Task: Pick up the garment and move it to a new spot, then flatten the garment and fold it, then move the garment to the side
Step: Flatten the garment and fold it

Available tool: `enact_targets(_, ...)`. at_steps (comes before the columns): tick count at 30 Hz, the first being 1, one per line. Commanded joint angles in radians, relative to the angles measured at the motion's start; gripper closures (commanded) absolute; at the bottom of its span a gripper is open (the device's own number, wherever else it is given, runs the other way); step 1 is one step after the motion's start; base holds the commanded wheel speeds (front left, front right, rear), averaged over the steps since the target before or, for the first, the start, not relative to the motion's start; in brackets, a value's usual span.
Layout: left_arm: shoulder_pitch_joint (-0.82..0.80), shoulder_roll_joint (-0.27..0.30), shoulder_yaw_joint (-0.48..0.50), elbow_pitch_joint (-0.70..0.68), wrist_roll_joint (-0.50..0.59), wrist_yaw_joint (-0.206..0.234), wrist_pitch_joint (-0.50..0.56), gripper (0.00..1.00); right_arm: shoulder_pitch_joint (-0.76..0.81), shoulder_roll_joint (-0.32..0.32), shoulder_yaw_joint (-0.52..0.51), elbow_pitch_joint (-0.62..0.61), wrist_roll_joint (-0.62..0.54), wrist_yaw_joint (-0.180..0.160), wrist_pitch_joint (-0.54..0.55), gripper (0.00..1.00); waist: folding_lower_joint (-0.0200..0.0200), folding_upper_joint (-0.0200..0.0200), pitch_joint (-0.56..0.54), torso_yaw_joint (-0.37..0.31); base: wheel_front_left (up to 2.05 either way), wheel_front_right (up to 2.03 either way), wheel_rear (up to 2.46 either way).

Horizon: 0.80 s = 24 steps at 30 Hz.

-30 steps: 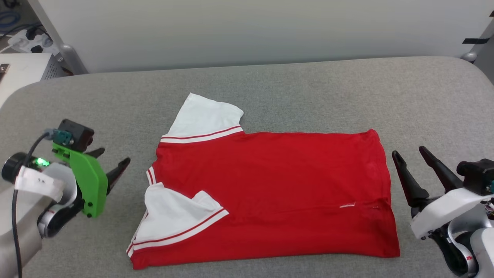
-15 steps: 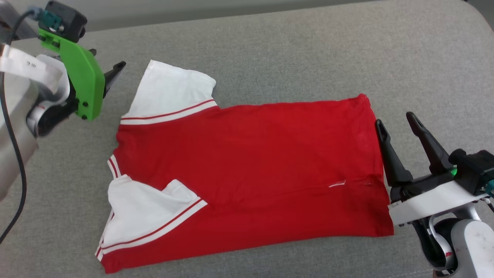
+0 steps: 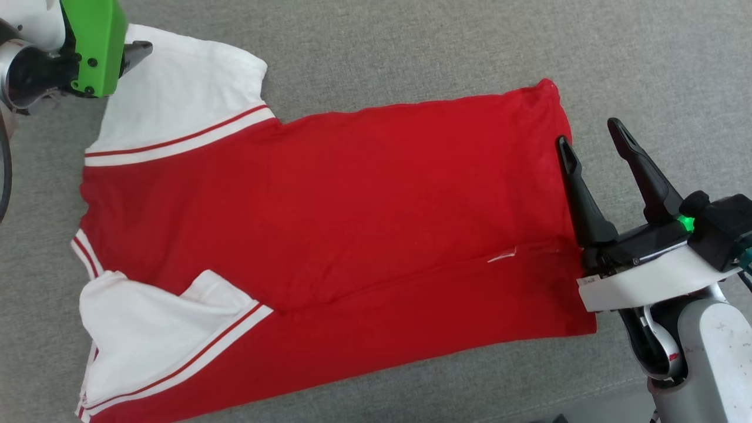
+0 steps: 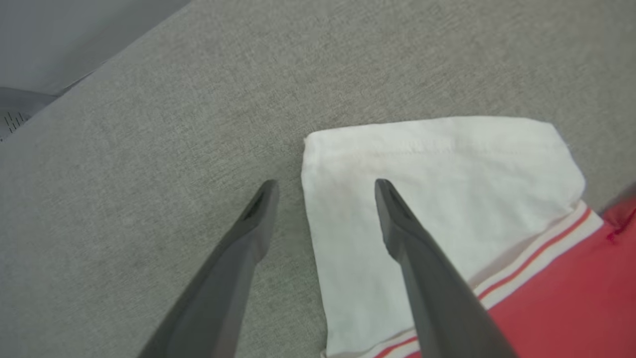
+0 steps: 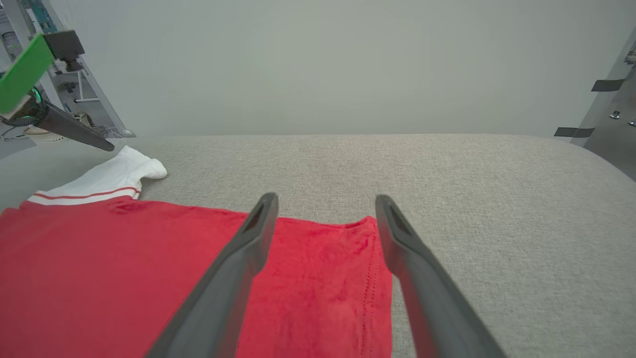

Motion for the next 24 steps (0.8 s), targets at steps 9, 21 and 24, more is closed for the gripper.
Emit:
enact_targets(9,0.04,0.005,-0.08,0.047,0.011,-0.003,0.056,0.63,-0.048,-0.012,-0.009,-0.008,-0.008,-0.001,-0.009,0.0,-0.0002,-0.0001,0.077,-0.045,0.0,0.0,0.0)
enact_targets(21,0.052,0.016,-0.122,-0.005,0.111,-0.003,-0.042,1.0,-0.116,-0.083,-0.039,-0.015,-0.005,-0.001,0.021,0.0,-0.0002,-0.0001,-0.012,-0.012,0.0,0.0,0.0)
enact_targets(24,0.065,-0.009,-0.11,-0.022,0.079,-0.003,-0.117,1.0,-0.176,-0.148,-0.042,-0.011,0.015,-0.001,0.075,0.0,-0.0002,-0.0001,-0.043,0.014,0.0,0.0,0.0)
